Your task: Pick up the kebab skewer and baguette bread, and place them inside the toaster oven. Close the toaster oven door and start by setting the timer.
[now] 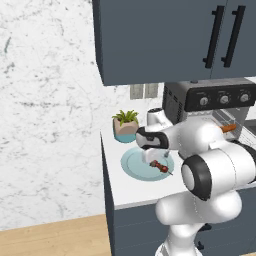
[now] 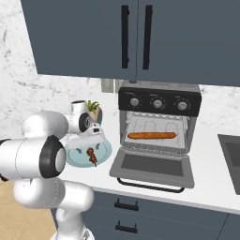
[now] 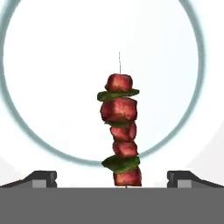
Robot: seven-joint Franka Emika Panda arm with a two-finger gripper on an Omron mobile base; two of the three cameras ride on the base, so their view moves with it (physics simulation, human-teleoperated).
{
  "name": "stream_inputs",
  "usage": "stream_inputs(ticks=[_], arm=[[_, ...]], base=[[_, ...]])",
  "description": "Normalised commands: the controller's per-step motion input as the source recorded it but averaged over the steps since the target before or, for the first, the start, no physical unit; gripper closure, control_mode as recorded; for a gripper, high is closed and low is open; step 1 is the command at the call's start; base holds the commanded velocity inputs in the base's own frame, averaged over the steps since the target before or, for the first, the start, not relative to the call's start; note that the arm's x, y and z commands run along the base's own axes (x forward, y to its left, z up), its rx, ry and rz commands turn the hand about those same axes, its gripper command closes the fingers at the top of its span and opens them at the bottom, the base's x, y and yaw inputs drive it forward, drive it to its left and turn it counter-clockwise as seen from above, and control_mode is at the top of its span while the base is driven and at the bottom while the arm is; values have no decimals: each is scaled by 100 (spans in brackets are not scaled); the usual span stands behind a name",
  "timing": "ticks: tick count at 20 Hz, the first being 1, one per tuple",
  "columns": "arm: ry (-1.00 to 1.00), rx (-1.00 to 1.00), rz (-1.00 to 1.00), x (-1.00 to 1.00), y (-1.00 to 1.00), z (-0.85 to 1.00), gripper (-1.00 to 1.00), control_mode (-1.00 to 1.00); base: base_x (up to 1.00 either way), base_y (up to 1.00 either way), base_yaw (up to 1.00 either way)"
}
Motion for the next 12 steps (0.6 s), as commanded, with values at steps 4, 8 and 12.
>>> stream_inputs(ticks=[4, 8, 12], arm=[[-3, 4, 7, 15, -1, -49, -100, -100], [-3, 3, 2, 8, -2, -39, -100, -100], [0, 1, 0, 0, 0, -19, -100, -100]], base=[[0, 0, 0], [0, 0, 0], [0, 0, 0]])
